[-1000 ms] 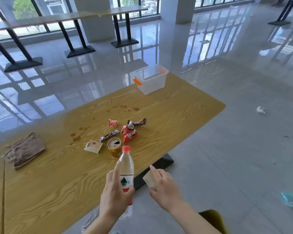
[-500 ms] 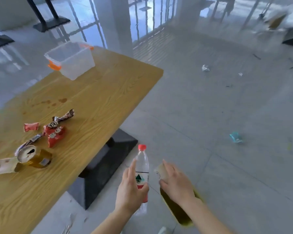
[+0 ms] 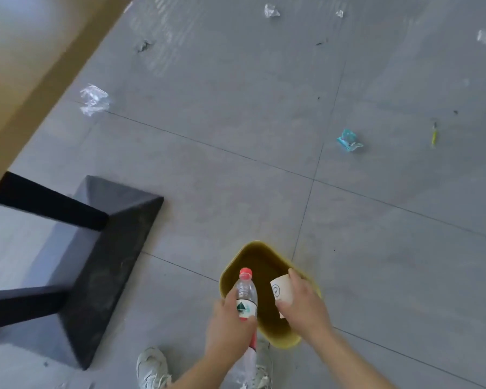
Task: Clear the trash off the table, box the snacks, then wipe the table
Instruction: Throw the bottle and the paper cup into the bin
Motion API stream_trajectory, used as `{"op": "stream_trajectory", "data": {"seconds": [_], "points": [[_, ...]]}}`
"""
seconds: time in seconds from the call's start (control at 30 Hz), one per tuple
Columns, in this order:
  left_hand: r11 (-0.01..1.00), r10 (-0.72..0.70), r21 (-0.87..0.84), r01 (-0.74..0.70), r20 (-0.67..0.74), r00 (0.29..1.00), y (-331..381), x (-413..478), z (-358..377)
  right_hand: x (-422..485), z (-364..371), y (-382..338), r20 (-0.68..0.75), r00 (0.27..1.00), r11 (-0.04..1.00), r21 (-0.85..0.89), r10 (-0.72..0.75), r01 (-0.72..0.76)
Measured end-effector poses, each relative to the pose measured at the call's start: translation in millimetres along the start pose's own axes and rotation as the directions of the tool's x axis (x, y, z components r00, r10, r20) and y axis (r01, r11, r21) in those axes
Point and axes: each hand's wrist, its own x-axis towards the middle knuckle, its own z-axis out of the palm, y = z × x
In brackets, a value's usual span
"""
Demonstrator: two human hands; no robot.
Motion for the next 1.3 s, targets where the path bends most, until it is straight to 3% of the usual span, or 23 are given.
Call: {"op": "stream_trajectory", "data": {"seconds": [0.37,0.63,0.8,0.97,1.3], "points": [[0.972,-0.164,0.180,0.151,0.058,0.985,5,118,79,83,77,60,0.071,0.996,0.996,-0.064,0.060,-0.056],[0.969,-0.155,0.204,0.143,0.043,0.987,-1,143,103,105,102,75,0.034,0.998,0.998,-0.038,0.058,-0.056],[0.948,0.017,0.318,-0.023,0.019,1.000,-10,135,98,102,104,81,-0.026,0.999,0.998,-0.058,0.030,-0.032],[0.807,0.256,0.542,-0.233,0.033,0.966,-16,118,84,93,93,73,-0.064,0.998,0.998,-0.064,-0.015,0.011],[0.671,0.423,0.651,-0.354,0.055,0.904,-1,74,21,61,41,34,-0.087,0.984,0.981,-0.137,-0.153,0.140]]}}
